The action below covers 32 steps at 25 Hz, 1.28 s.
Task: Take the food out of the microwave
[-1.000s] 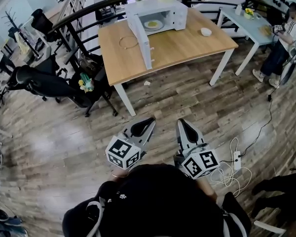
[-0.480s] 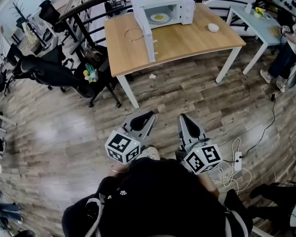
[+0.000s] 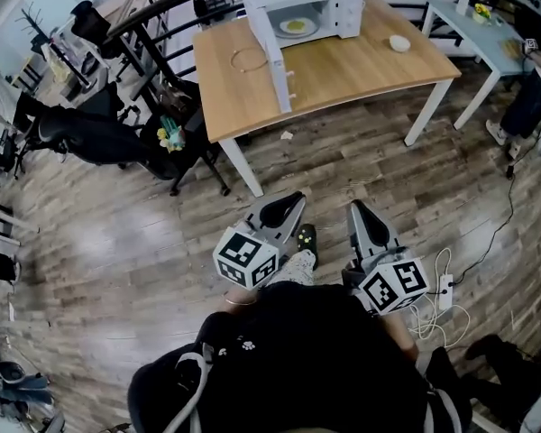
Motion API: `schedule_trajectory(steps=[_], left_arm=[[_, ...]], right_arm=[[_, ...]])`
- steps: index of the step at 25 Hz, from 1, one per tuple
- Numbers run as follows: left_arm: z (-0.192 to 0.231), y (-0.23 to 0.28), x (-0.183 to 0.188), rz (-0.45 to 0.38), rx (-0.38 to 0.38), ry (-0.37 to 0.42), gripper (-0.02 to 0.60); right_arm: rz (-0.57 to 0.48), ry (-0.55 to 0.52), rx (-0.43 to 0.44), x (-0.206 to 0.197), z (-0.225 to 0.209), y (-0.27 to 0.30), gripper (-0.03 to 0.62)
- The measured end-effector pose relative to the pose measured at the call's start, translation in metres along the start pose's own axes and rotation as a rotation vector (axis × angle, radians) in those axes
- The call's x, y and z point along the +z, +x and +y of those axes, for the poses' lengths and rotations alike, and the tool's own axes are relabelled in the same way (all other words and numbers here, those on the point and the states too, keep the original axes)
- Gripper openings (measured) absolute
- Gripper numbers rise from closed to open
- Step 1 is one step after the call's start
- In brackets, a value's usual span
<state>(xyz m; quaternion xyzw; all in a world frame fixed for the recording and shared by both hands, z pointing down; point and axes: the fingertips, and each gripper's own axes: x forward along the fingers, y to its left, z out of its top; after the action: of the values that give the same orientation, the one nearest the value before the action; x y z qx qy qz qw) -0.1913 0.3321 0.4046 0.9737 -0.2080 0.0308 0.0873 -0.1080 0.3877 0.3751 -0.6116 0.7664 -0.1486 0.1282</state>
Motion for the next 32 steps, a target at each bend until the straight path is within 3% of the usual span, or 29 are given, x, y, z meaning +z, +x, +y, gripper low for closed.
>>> schedule_trajectory(steps=[6,14,32], left_arm=[[0.014,0.05,0.011,-0.019,-0.058,0.006,0.031],[0.052,0.105,0.02,0.005,-0.081,0.011,0.031],[0.162,0.204,0.044,0.029,-0.064,-0.021,0.031]], right_arm=[[0.005,0.008,-0.05,0.013,-0.036,0.022,0.018],[0.011,0.035,-0.102,0.03,-0.08,0.065,0.021],[0.038,0.085,-0.075,0.058,-0.145,0.199,0.028]])
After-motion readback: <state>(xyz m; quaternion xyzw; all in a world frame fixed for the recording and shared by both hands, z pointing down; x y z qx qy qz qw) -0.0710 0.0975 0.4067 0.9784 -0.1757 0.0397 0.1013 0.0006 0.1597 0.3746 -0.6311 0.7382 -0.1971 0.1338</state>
